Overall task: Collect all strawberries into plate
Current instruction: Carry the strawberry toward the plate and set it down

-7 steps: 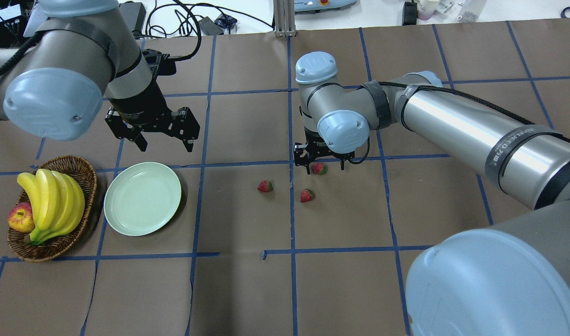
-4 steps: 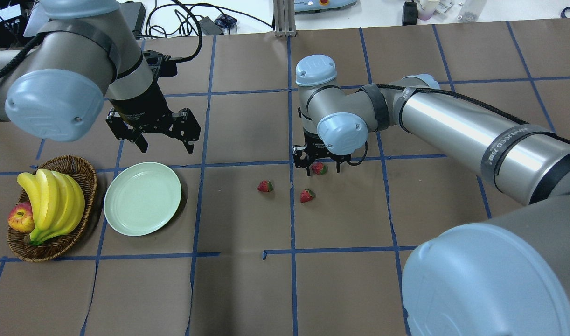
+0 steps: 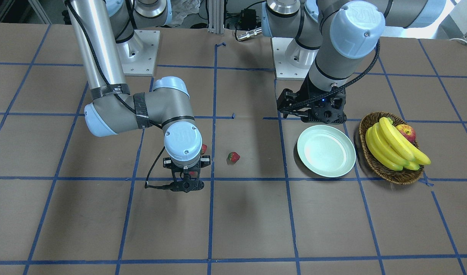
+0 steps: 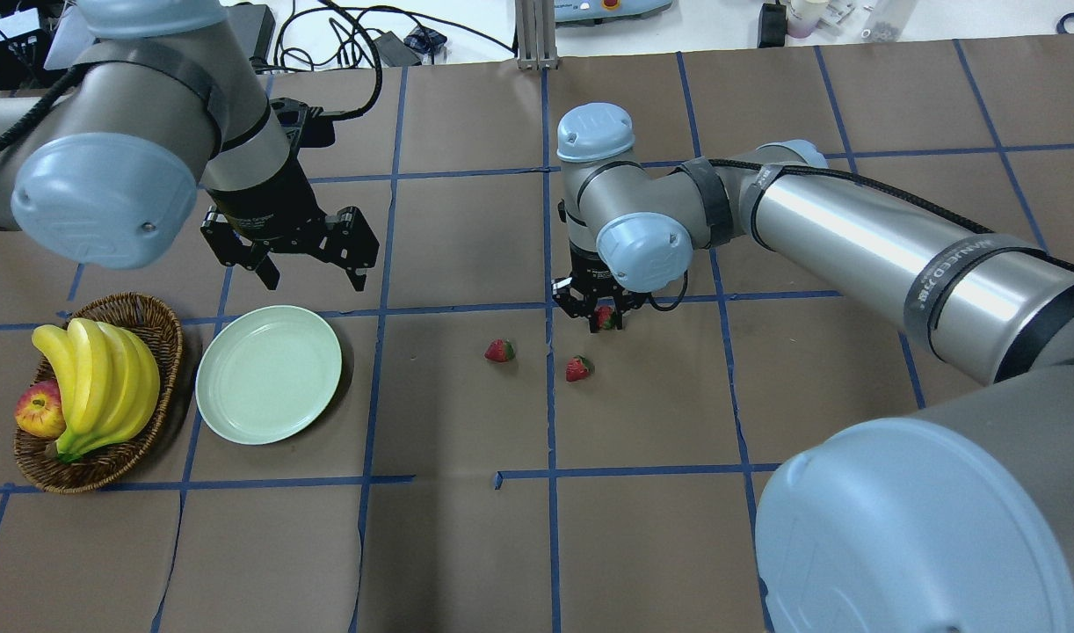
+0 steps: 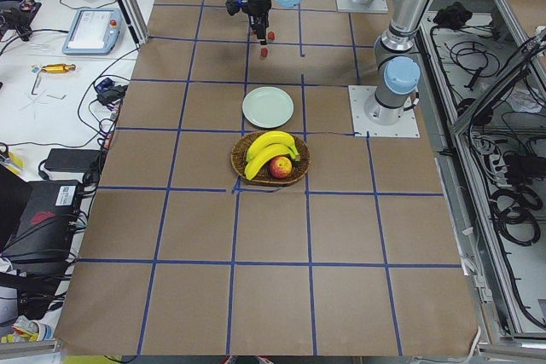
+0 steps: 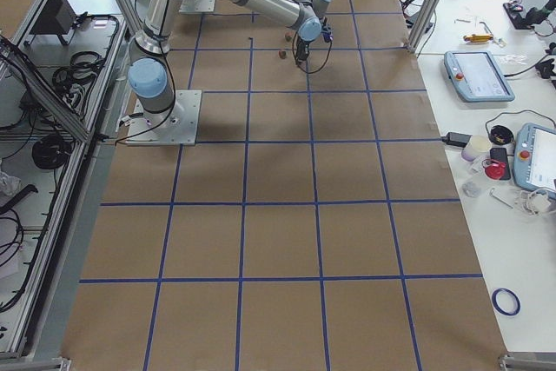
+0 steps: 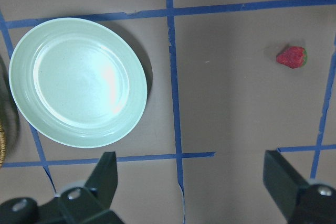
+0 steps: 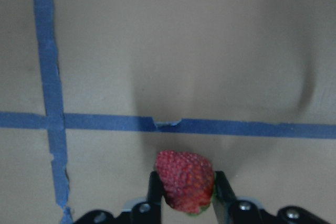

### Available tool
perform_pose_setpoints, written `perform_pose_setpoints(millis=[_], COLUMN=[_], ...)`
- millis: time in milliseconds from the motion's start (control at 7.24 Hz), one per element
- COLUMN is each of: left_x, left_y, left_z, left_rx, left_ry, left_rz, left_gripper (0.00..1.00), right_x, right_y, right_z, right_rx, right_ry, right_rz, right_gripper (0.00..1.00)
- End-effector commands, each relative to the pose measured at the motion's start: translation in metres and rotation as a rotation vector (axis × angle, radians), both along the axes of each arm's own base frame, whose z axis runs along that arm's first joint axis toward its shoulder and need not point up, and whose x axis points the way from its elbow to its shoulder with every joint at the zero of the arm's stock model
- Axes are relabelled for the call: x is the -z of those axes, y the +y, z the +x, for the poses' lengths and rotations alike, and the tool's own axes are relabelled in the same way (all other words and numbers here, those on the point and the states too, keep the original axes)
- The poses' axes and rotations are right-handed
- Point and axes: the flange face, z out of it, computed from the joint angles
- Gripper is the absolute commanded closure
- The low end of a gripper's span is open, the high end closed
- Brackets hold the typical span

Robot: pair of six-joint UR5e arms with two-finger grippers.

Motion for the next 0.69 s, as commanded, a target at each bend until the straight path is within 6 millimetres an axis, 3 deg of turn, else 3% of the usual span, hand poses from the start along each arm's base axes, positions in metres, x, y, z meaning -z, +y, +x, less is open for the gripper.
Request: perform_pose_setpoints(millis=[0, 276, 414, 553], left_x=[-0.003, -0.01, -0.013, -0.012], left_y=[0.001, 0.004, 0.004, 0.002], left_z=[-0.001, -0.001, 0.003, 0.009], left_rx=[0.002, 0.004, 0.003, -0.004], left_ry=[0.0, -0.002, -0.02, -0.042], left_rz=[-0.005, -0.019, -0.027, -0.026], left_gripper=[0.0, 0.0, 0.0, 0.0], right_x=[-0.015, -0.072, -0.091, -0.096], right_y=[-0.005, -0.021, -0.028, -0.025], right_z=[0.0, 0.005, 0.012, 0.021], right_rx=[-0.01, -0.001, 0.016, 0.006], right_ry=[0.001, -0.043, -0.098, -0.115], right_rz=[-0.027, -0.127, -0.148, -0.149], right_gripper=[1.0, 1.0, 1.0, 1.0])
